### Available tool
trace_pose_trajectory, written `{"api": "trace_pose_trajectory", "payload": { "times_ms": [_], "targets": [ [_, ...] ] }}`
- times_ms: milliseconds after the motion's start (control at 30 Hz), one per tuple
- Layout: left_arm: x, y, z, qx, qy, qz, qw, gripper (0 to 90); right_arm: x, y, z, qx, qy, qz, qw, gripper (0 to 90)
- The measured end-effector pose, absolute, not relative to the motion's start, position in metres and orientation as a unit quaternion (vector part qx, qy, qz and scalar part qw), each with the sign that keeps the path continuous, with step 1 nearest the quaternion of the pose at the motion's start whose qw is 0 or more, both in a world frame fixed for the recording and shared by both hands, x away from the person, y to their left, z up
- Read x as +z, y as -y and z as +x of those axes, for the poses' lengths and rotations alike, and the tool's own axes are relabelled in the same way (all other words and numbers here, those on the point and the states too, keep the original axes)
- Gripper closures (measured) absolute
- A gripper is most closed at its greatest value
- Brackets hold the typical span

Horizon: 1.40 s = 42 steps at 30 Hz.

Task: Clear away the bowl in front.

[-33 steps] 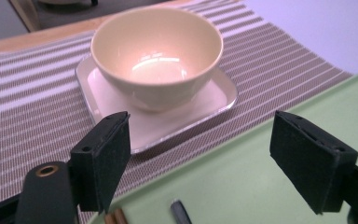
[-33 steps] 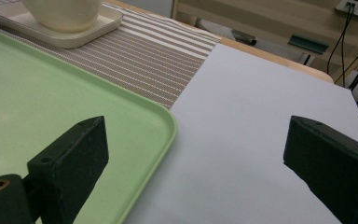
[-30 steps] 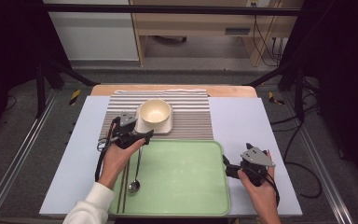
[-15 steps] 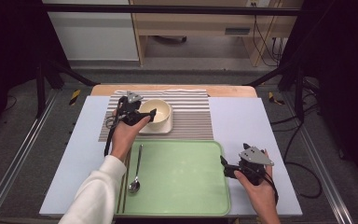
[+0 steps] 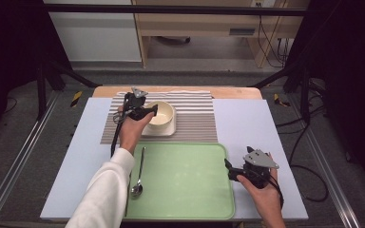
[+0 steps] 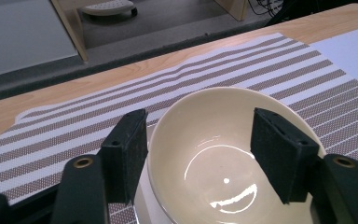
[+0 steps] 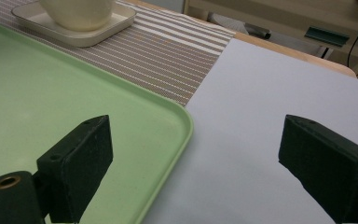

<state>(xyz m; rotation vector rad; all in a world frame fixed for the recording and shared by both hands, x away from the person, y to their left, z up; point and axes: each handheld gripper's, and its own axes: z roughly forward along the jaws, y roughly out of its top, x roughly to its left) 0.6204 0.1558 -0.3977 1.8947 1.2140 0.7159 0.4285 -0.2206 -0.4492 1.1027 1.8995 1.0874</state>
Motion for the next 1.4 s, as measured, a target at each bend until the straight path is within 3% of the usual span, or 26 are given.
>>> {"api": "trace_pose_trajectory", "payload": {
  "times_ms": [333,833,1400],
  "targets": [
    [-0.409,-0.161,0.625,0.287,-0.500,0.731,0.365,42.5,-0.449,0.221,0.429,0.416,-0.732,0.424,0.334,11.4],
    [-0.439,-0.172,0.634,0.245,-0.539,0.720,0.362,58.8,-0.450,0.220,0.429,0.417,-0.736,0.423,0.326,12.6],
    [-0.445,-0.174,0.638,0.219,-0.563,0.707,0.368,74.4,-0.451,0.221,0.429,0.414,-0.738,0.423,0.324,12.7]
  ]
}}
